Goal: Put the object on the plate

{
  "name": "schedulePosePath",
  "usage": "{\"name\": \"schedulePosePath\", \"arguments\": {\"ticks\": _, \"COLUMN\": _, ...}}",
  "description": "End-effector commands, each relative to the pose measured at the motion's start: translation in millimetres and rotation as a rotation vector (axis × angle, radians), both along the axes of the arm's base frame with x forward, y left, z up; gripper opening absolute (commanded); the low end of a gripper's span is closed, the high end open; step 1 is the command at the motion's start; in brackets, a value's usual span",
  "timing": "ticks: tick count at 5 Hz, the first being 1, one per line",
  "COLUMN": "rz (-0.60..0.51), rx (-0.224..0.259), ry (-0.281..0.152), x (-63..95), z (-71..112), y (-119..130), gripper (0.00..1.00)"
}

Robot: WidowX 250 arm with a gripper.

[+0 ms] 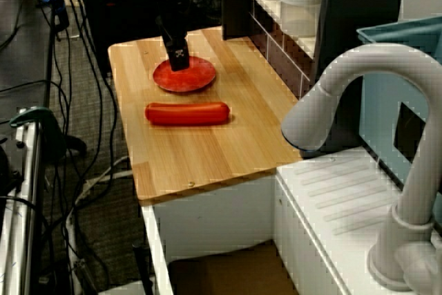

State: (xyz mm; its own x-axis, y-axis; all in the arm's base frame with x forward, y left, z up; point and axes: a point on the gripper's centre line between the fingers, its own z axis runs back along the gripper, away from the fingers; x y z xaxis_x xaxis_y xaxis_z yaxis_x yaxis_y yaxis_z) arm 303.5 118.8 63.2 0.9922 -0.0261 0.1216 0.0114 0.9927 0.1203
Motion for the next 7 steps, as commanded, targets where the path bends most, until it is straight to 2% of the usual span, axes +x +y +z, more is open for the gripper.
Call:
{"name": "schedulePosePath", "arguments": {"ticks": 1, "rz": 0.000, "rx": 0.000, "ry": 0.000, "x": 0.0, "z": 0.0, "y": 0.0, "gripper": 1.00}}
{"name": "schedulePosePath", "arguments": {"ticks": 2, "rz": -0.090, "rx": -0.008, "ry": 0.023, "x": -0.8, "z": 16.5, "y": -15.6, "gripper": 1.00}}
{"name": "schedulePosePath", "arguments": {"ticks": 3, "rz": -0.149, "rx": -0.025, "ry": 0.013, "x": -7.8, "z": 36.2, "y": -30.4, "gripper": 1.00}}
{"name": "schedulePosePath", "arguments": {"ticks": 4, "rz": -0.184, "rx": -0.006, "ry": -0.025, "x": -15.2, "z": 44.0, "y": -48.9, "gripper": 1.00}}
{"name": "schedulePosePath", "arguments": {"ticks": 6, "rz": -0.232, "rx": -0.015, "ry": -0.034, "x": -20.8, "z": 47.7, "y": -81.9, "gripper": 1.00}}
{"name": "schedulePosePath", "arguments": {"ticks": 7, "rz": -0.231, "rx": -0.015, "ry": -0.041, "x": -20.4, "z": 42.1, "y": -93.8, "gripper": 1.00}}
